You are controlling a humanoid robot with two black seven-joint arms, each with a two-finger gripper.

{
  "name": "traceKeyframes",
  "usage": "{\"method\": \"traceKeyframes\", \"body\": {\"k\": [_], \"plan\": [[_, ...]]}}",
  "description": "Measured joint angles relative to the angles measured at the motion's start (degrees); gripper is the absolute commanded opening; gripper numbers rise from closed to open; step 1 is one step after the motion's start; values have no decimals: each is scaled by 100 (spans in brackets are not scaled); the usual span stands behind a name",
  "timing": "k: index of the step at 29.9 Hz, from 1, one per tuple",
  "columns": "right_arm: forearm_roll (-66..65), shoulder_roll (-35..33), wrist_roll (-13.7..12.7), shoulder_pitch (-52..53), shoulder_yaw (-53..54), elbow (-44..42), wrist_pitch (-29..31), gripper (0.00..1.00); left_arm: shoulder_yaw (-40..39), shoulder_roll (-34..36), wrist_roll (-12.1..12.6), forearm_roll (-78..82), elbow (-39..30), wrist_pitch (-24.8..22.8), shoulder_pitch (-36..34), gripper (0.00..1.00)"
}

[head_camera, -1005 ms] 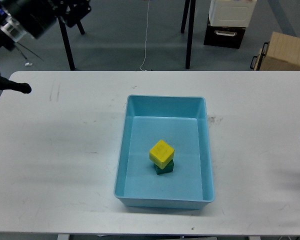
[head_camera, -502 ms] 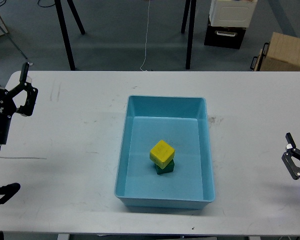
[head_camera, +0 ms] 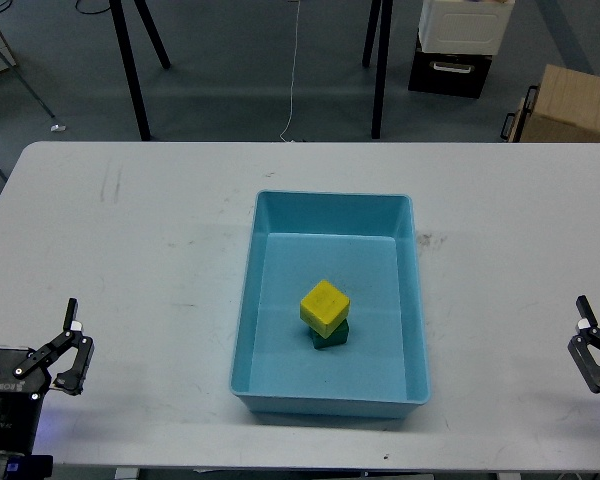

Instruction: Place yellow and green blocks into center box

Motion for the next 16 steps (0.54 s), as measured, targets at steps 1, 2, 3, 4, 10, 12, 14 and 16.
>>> {"method": "traceKeyframes", "body": {"k": [1,2,3,4,10,12,14,16], "plan": [[0,0,0,-6,-3,2,0,100,5,0,2,-19,0,0,35,100],[0,0,0,-9,-3,3,0,100,10,0,7,-30,0,0,58,100],[0,0,0,-11,-2,5,0,100,15,0,12,-34,0,0,71,100],[0,0,0,-12,3,6,0,100,24,0,17,-36,0,0,78,100],[0,-2,0,-15,17,6,0,100,187,0,21,-38,-1,0,81,100],[0,3,1,-15,19,6,0,100,241,0,21,-38,-1,0,81,100],[0,12,6,-12,24,6,0,100,264,0,21,-36,-1,0,81,100],[0,19,7,-7,25,6,-6,100,271,0,20,-33,-1,0,81,100]]}}
